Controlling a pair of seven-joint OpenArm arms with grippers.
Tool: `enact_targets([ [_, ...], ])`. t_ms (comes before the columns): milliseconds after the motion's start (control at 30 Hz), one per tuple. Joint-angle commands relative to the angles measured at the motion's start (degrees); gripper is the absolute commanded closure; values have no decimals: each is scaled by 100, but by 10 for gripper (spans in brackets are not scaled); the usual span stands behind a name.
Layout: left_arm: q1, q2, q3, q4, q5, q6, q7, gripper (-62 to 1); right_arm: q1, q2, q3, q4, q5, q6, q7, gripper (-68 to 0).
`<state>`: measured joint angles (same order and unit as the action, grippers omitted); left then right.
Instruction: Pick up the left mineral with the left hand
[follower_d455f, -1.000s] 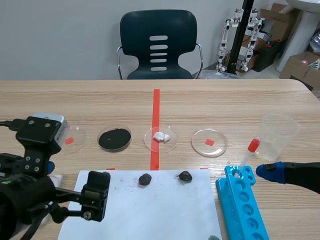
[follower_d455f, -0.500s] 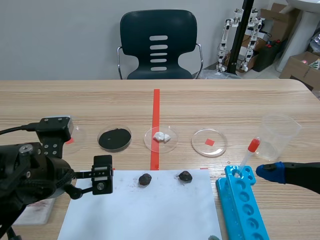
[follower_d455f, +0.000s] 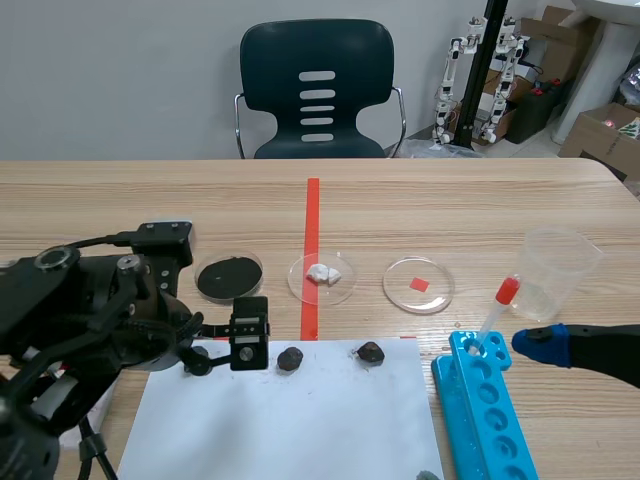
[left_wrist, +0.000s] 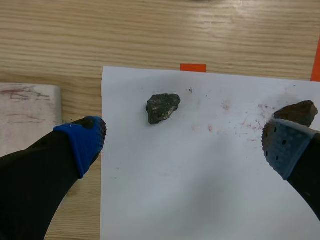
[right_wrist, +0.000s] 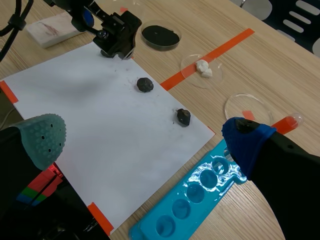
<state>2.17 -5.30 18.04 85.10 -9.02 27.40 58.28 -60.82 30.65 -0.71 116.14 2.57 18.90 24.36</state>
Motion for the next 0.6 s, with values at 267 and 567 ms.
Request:
enact_targets([
  [267,-560,181,-42,-813,17,9,-37,-623,17,28,39,48,59,-2,103,-679],
  [567,-855,243,-44,-1342,-7,11,-26,-623,17,28,39,48,59,-2,101,-679],
])
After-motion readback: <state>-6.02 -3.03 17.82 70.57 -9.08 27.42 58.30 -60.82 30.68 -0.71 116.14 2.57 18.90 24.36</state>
